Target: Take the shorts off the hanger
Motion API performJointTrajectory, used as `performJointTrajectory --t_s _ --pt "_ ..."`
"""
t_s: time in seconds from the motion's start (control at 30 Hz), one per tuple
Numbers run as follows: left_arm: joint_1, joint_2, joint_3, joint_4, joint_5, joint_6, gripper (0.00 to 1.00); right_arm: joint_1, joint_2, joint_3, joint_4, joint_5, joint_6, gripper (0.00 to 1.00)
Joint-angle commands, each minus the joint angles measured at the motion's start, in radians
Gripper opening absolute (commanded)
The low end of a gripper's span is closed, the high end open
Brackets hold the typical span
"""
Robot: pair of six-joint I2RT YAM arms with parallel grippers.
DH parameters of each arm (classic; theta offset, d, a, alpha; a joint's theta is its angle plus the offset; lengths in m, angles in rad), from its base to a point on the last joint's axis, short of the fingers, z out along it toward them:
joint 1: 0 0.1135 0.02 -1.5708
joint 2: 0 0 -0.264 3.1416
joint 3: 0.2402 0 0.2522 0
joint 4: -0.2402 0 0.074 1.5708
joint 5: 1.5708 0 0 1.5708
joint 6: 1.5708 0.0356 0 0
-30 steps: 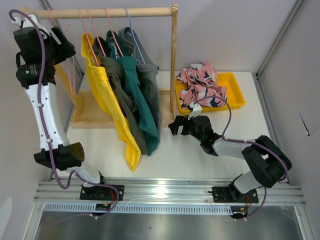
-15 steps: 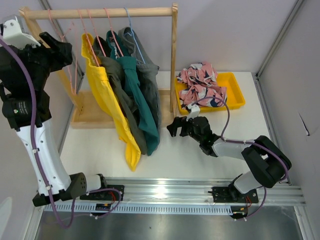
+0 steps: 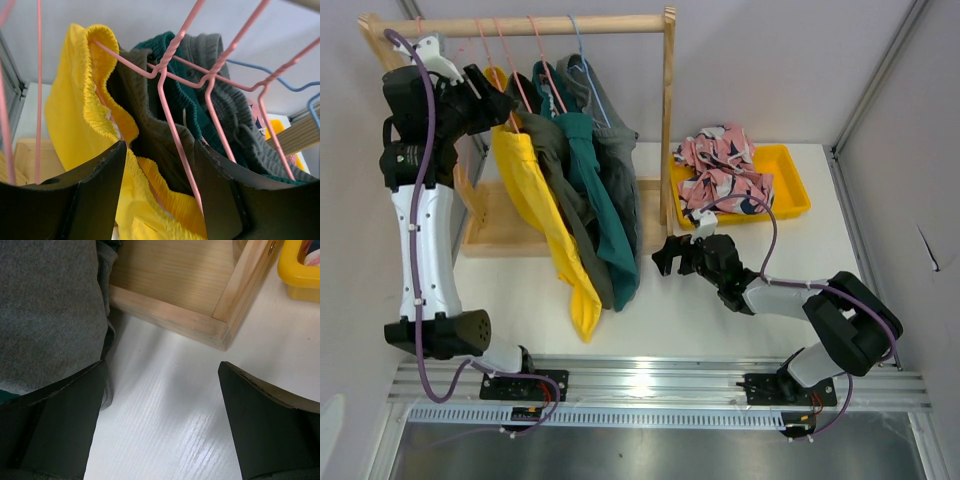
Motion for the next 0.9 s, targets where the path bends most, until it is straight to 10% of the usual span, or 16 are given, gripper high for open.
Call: performJointTrajectory --t_s 0.0,0.63,0.87 --pt "-0.026 -0.001 0.009 0.076 -0.004 -0.015 0.62 0.009 0.003 0.004 0.03 0.019 -0.022 0.99" --pt "-0.072 0.088 0.01 0.111 -0.124 0.003 0.42 0.018 0.023 0.025 0.011 0.024 -0.034 0.99" --pt "-0.076 0.097 0.027 0.108 -0.144 0.0 0.0 0.02 0.029 0.032 0.011 0.019 -0.037 0.99"
